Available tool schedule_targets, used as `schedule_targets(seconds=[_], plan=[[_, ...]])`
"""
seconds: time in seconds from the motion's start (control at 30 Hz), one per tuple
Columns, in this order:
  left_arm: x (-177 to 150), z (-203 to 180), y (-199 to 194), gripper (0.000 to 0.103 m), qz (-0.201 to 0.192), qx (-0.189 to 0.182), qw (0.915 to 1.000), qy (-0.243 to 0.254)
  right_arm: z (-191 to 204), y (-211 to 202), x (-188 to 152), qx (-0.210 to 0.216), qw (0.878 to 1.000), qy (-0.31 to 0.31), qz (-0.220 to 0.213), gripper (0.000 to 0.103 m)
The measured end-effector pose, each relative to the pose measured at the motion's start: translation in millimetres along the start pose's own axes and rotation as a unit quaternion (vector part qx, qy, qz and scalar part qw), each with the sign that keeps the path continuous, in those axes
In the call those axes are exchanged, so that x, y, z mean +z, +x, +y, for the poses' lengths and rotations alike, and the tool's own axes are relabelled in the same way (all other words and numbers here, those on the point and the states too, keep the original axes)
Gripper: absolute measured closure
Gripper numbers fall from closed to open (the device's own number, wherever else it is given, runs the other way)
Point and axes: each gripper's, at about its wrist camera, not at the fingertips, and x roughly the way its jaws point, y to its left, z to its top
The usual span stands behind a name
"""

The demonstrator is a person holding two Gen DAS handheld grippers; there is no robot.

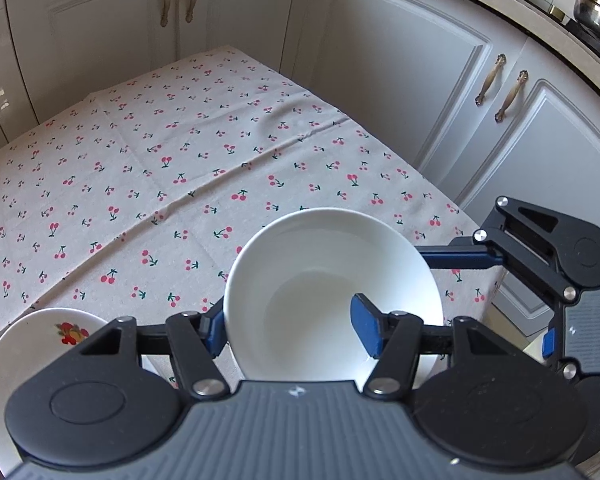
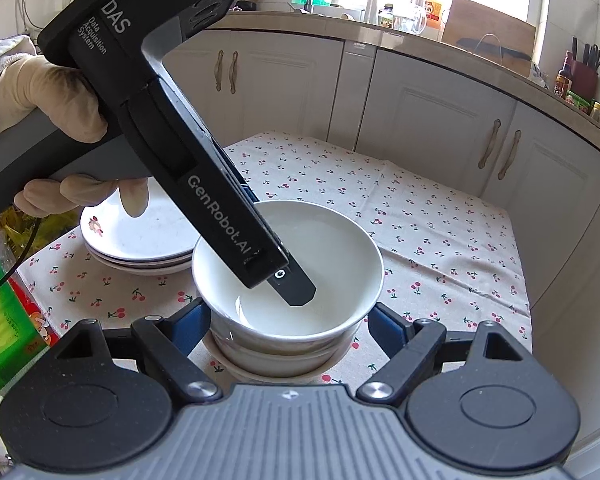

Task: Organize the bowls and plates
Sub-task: 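Lift the white bowl with the left gripper and carry it toward the nested bowls, then lower the bowl onto the nested bowls and open the left gripper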

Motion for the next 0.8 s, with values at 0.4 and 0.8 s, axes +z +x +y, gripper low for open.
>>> schedule_targets(seconds=[0.4, 0.8], plan=[[-2, -4, 0, 0.038, -0.001, 0.007, 0.9999, 0.014, 0, 0, 0, 0.0, 1.0, -0.002, 0.005, 0.014], [0, -3, -9, 0.03, -0.024, 0.009, 0.9996, 0.008, 1, -11, 2, 0.009, 1.0, -0.012, -0.024, 0.002]])
